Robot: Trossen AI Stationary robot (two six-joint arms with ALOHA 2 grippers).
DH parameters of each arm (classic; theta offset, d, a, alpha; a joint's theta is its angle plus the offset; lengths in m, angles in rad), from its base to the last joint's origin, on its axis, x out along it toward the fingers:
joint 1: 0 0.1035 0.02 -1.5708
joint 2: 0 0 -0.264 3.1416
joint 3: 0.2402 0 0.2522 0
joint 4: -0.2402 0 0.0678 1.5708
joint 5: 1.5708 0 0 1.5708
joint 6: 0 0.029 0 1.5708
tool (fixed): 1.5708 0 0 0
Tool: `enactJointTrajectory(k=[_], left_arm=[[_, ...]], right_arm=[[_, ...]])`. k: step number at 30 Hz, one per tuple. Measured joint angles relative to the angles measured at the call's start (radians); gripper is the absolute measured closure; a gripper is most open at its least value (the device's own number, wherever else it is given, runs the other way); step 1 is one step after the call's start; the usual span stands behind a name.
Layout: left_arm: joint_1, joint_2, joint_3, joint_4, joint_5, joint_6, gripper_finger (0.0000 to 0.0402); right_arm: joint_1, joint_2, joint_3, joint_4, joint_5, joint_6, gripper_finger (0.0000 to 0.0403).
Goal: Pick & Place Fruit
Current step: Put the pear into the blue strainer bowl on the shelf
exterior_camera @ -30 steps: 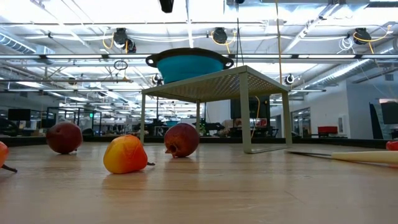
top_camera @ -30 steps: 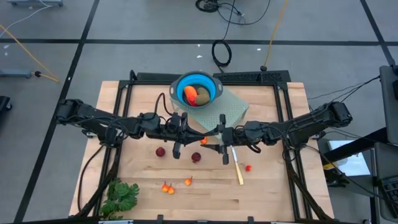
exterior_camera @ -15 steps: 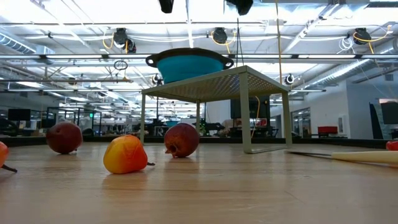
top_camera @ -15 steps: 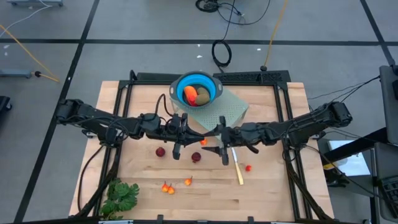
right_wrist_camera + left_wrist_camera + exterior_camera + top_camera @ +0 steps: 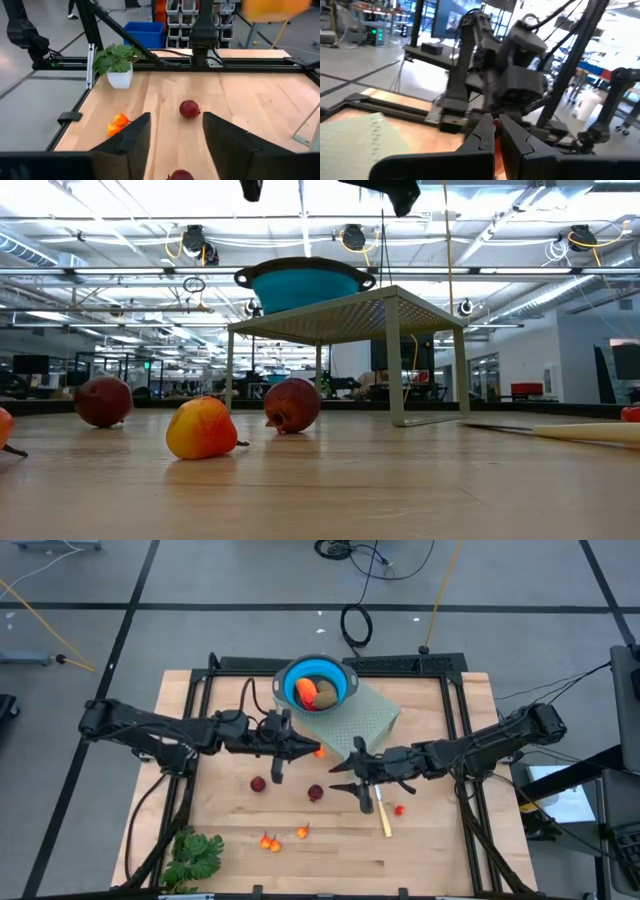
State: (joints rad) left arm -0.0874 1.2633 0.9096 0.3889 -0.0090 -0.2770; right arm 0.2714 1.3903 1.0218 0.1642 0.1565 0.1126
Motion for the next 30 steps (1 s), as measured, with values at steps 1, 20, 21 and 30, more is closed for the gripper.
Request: enactJointTrajectory(k=[1, 20, 21, 30], left_arm=[[0.006, -0.007, 0.0, -0.013, 0.0, 0.008, 0.0402], [0.203, -0.056, 0.0, -0.118, 0.008, 0.04, 0.0401], [0.214, -0.056, 0.0, -0.126, 0.008, 0.04, 0.0401], [0.299, -0.056, 0.0, -0.132, 0.03, 0.073, 0.0401]], right_arm=[[0.003, 0.0, 0.0, -0.006, 0.0, 0.0, 0.0245], [0.071, -0.008, 0.0, -0.061, -0.004, 0.004, 0.0398], [0.074, -0.012, 0.0, -0.066, -0.005, 0.004, 0.04], [0.085, -0.079, -0.001, -0.155, -0.087, 0.015, 0.0402]])
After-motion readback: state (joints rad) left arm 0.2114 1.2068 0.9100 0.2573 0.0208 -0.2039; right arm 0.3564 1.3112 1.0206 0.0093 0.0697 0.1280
